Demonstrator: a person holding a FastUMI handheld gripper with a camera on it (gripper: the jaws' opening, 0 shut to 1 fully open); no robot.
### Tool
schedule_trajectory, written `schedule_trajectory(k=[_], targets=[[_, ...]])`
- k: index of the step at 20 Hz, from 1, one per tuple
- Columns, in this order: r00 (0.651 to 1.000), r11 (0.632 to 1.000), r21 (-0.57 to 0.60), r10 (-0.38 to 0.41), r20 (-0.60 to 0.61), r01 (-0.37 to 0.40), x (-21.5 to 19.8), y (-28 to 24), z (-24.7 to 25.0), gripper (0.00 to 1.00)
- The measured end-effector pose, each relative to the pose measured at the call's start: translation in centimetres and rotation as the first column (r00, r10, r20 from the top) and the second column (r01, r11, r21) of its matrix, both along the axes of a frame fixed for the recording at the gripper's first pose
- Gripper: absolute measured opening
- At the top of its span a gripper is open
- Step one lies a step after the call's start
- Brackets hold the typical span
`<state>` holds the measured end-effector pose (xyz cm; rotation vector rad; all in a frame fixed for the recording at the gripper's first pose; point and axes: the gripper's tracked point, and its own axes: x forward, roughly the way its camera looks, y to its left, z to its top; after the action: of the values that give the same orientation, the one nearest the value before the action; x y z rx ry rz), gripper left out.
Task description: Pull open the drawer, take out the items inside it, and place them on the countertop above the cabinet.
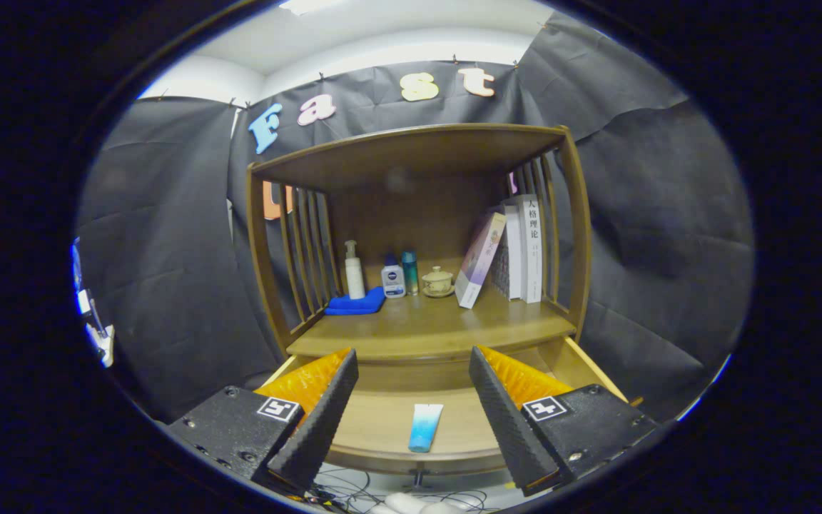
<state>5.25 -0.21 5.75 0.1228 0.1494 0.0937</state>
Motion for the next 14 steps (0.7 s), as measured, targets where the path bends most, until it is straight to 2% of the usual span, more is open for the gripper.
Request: schedule_trajectory(k=[6,9,12,13,14], targets=[[0.990,0.998,-0.056,0.020,-0.137,-0.028,5.9,2.9,0.8,0.99],[0.952,0.997,-0.062,0.019,-0.307,-0.040,8.8,3.9,-2.3,0.99],[0.867,0.997,-0.075,-0.017,-0.498,-0.024,11.4,3.9,-7.9,0.99],[0.824,0.997,-0.073,-0.030,-0.565,-0.014,12.2,4.0,-10.1,0.99],[0.767,0.996,-0.086,-0.047,-0.640,-0.010,12.1,4.0,-11.8,0.99]])
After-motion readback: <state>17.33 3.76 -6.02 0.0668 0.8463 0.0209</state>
